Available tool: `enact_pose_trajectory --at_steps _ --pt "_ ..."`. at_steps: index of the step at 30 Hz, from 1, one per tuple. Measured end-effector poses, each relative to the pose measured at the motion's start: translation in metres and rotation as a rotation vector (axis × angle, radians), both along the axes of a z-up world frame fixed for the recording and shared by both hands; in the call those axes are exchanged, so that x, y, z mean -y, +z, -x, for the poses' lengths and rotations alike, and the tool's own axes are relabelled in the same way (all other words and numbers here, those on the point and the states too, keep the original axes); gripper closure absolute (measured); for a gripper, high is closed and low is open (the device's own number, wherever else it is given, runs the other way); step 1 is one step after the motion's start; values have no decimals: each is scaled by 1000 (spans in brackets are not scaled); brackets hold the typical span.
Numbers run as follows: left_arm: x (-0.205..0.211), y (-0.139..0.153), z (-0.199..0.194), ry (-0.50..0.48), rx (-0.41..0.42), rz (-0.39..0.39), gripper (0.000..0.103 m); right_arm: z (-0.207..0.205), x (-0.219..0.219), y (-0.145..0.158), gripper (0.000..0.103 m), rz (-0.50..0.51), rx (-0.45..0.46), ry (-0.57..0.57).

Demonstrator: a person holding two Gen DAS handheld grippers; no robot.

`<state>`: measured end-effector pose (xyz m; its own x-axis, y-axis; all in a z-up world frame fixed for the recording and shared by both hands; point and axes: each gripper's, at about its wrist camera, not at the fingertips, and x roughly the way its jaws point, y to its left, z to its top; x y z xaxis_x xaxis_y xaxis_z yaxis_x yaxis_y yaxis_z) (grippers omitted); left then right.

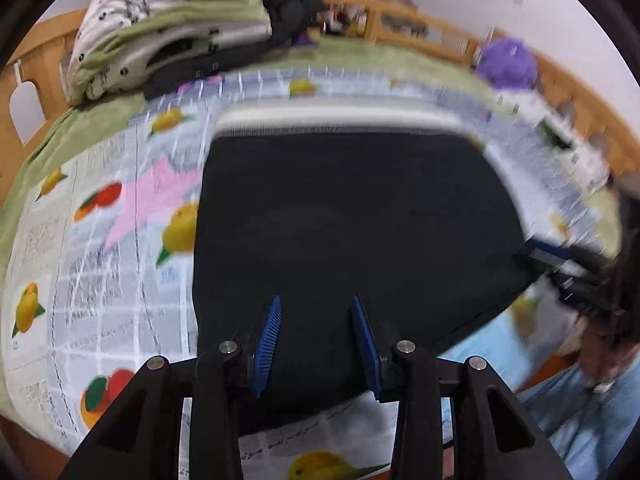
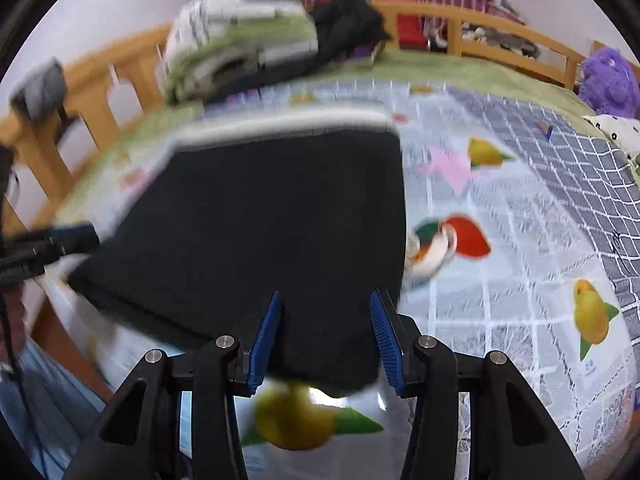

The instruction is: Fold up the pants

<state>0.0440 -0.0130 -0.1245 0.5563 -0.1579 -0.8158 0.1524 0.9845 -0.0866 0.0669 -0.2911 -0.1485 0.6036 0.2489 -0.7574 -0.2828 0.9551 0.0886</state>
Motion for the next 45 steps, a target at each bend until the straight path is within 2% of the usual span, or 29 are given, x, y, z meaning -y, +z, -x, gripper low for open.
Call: enact_pose_trajectory --at_steps 2,6,9,12,15,17,19,23,25,28,31,35,41,45 --pt "-1 -5 14 -11 15 -29 64 7 1 -4 56 25 2 3" --pt "-9 -8 35 -36 14 31 59 17 8 -10 55 -29 -67 29" --pt "-18 3 30 -15 2 91 59 26 1 -3 55 33 -18 79" --pt "-27 19 18 21 17 125 59 26 5 22 55 -69 32 93" --pt "-30 36 -7 47 54 101 57 16 0 49 55 -112 101 91" --pt "-30 45 -31 58 48 103 57 -3 -10 66 55 -89 146 91" --pt "-28 54 -56 59 54 102 57 -29 -20 77 55 -66 145 91" --pt "-14 61 -109 32 69 -24 56 -80 -32 104 55 -85 156 105" --pt "-15 57 -130 47 69 -6 56 -102 -33 112 55 -110 183 85" --pt "-20 36 -151 72 6 65 56 -126 -33 94 55 -110 154 28" --pt "-20 18 -164 71 -34 36 56 -147 -35 61 55 -75 53 26" --pt "-19 7 -177 77 -68 34 56 -158 -36 29 55 -7 11 29" --pt "-13 -1 -188 81 -54 -21 56 -162 -37 22 59 41 59 32" --pt "-10 -2 -185 73 -30 -50 55 -170 -36 20 59 49 41 27"
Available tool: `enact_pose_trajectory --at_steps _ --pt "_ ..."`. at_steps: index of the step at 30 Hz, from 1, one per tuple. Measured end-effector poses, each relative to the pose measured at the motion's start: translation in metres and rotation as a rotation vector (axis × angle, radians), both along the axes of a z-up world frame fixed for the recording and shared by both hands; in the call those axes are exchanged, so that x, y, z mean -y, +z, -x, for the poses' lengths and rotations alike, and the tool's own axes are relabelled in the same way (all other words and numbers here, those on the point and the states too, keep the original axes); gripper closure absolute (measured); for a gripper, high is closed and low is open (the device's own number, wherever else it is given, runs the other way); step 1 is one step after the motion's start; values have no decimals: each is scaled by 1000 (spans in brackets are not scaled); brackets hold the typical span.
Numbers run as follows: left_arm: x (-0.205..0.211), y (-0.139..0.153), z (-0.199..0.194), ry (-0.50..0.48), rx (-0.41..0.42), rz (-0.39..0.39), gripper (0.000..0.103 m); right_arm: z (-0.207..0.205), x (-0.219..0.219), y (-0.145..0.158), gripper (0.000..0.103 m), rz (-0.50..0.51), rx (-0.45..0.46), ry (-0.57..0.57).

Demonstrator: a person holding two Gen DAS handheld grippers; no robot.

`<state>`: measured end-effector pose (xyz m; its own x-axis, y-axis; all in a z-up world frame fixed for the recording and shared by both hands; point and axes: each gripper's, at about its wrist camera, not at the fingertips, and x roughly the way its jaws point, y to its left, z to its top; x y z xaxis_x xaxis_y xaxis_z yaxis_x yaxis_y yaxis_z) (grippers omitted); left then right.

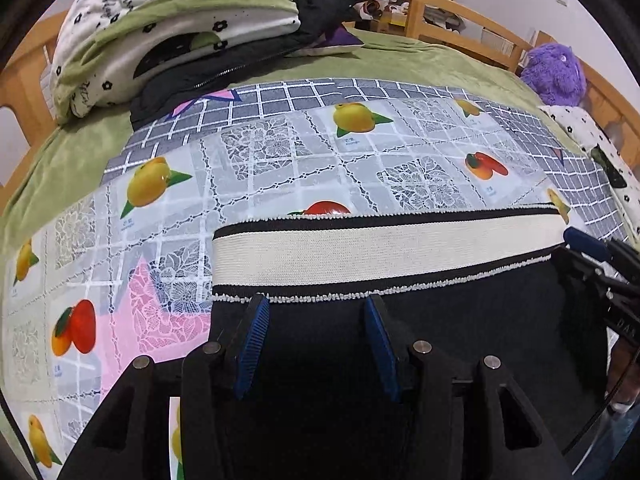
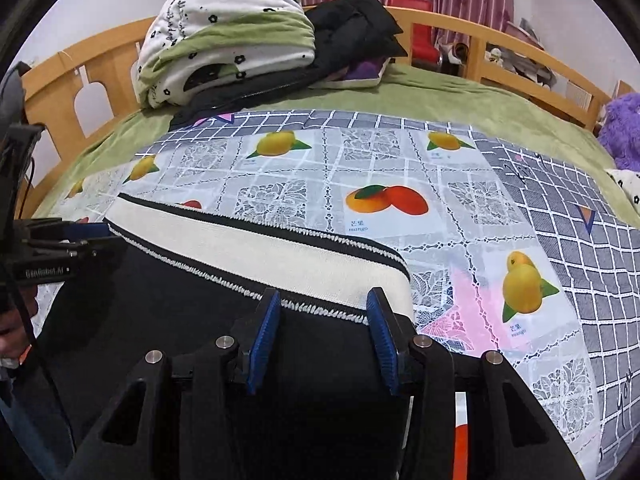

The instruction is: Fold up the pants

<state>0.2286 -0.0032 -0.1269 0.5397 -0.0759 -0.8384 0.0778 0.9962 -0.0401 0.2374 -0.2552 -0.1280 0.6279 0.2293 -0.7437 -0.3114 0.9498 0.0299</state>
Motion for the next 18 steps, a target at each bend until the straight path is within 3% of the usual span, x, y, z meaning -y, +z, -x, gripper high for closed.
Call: enact_pose_trajectory --at_steps 5,11,15,18 --pt "-3 0 8 9 -5 -23 50 7 2 3 59 22 -4 0" --pt "-11 7 37 16 -43 -36 50 37 23 11 60 33 -28 -40" --pt "-17 -1 69 12 -81 -44 50 59 44 0 60 -42 -91 -81" --pt "-28 -7 102 12 -71 -72 49 86 57 -8 60 -103 -63 -114"
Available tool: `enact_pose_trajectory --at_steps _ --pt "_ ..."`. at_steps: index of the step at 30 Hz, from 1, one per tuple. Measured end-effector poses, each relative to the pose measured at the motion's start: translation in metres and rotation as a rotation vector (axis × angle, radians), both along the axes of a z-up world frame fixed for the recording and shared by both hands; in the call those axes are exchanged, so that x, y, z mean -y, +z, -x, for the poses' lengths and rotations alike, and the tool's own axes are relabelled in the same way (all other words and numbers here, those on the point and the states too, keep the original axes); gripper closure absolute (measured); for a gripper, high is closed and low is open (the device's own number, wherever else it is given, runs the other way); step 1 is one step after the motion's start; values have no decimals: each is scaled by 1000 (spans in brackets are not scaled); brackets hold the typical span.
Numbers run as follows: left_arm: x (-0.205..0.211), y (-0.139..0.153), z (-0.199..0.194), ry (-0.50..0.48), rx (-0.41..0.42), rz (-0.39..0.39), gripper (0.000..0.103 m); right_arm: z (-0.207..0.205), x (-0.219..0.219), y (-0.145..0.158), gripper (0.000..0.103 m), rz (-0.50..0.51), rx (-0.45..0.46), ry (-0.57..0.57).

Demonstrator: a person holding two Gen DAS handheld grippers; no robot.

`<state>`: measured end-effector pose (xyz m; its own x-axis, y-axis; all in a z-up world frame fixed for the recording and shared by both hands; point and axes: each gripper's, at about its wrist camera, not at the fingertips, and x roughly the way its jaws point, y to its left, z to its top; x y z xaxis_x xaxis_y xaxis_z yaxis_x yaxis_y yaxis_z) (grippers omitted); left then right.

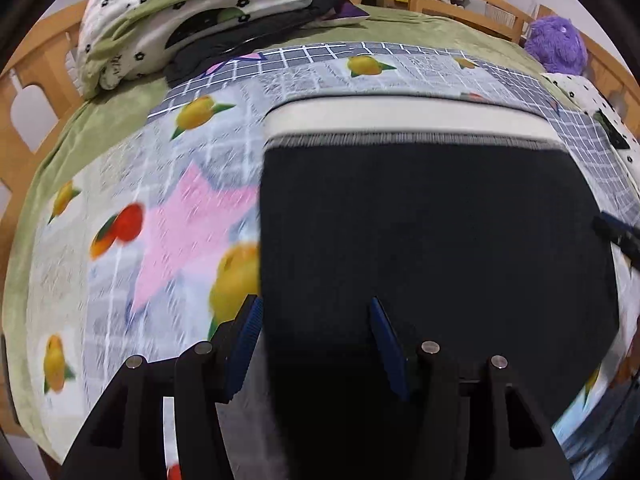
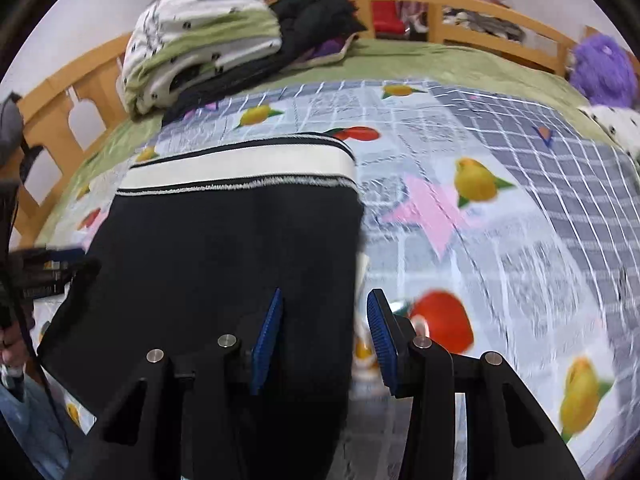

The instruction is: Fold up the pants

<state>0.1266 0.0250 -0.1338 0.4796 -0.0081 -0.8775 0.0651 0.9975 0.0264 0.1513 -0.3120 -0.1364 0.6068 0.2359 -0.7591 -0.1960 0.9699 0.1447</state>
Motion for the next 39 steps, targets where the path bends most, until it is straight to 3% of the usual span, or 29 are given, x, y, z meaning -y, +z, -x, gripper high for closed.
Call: enact_pose_trajectory --at_steps 3,8,10,14,16,18,20,23,25,28,34,36,39 --pt "-17 7 26 7 7 18 50 20 9 -3 60 -43 -4 -6" --pt "-25 17 67 -16 22 113 50 50 6 0 60 22 14 21" --pt "-20 19 83 -48 43 163 50 66 5 7 60 -15 52 37" --pt "-11 9 110 -65 56 121 49 86 -11 7 60 -10 63 83" --pt "-16 -1 119 -34 37 138 48 89 -20 -6 60 51 18 77" --pt "-23 -10 123 3 30 155 53 87 -25 -26 57 137 -47 50" --pt "-28 -3 125 -12 42 190 56 89 -19 -30 57 94 -55 49" --pt "-30 21 136 -24 131 154 56 95 -7 -12 58 48 -15 48" --pt "-33 31 138 -10 163 185 56 101 0 1 57 23 32 28" --pt "-34 42 134 20 163 235 56 102 0 11 57 10 41 6" --pt "-25 67 131 126 182 205 55 107 -14 37 57 85 69 -40" --pt "-21 80 137 138 209 203 49 110 -18 47 52 91 77 -58" --pt "-15 97 147 146 274 188 35 123 -22 68 36 81 96 -80"
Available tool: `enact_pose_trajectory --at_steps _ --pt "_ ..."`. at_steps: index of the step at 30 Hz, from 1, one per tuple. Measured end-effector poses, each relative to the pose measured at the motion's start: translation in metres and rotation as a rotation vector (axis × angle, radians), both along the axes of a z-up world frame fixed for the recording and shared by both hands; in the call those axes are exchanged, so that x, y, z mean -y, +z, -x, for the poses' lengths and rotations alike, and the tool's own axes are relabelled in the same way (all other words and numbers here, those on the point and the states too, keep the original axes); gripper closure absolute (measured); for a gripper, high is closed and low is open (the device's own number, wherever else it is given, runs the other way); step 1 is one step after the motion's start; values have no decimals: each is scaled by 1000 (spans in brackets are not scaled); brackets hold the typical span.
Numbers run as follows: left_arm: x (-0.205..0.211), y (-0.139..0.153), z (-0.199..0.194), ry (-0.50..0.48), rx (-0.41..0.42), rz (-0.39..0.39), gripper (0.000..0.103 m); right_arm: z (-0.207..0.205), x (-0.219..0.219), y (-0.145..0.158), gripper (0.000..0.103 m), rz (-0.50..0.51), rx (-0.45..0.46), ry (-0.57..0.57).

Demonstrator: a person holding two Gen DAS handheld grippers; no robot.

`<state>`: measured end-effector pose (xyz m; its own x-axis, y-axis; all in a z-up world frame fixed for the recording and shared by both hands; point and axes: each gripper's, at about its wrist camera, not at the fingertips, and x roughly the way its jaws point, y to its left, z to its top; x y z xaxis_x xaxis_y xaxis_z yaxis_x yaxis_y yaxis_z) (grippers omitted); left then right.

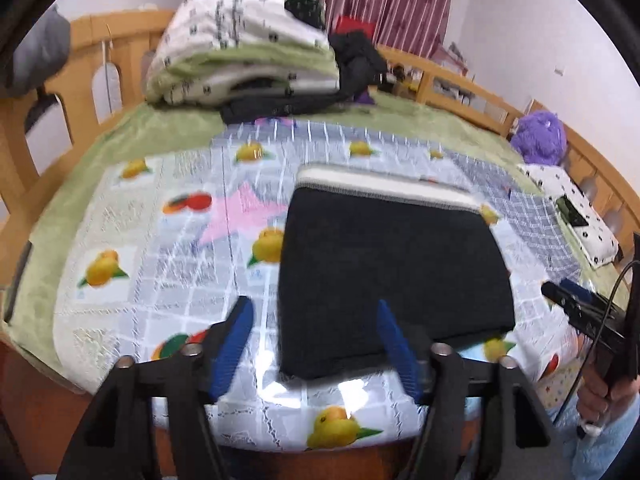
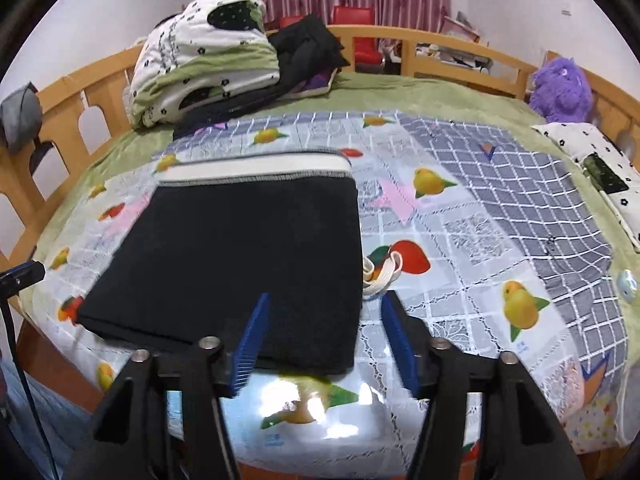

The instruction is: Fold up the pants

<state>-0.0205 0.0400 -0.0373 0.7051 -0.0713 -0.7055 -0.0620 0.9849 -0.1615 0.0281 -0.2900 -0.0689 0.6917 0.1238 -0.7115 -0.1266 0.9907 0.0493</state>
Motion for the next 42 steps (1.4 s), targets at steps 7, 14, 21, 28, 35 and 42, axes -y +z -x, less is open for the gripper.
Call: enact_pose_trajectory --at_steps 7,14,21,28,35,42 --pt "9 20 14 13 37 -12 28 26 -3 20 22 -6 -1 -48" --pt "19 33 30 -1 68 -37 17 53 -9 36 4 42 61 -72" --pt "30 35 36 -24 67 -53 17 60 -6 38 3 31 51 -89" --pt "33 39 39 -24 86 -55 16 66 -16 43 3 42 66 -63" --pt "31 40 39 -2 83 -50 16 68 -21 43 3 40 66 -50" --pt "32 40 38 -3 77 -51 16 70 -22 43 3 35 68 -48"
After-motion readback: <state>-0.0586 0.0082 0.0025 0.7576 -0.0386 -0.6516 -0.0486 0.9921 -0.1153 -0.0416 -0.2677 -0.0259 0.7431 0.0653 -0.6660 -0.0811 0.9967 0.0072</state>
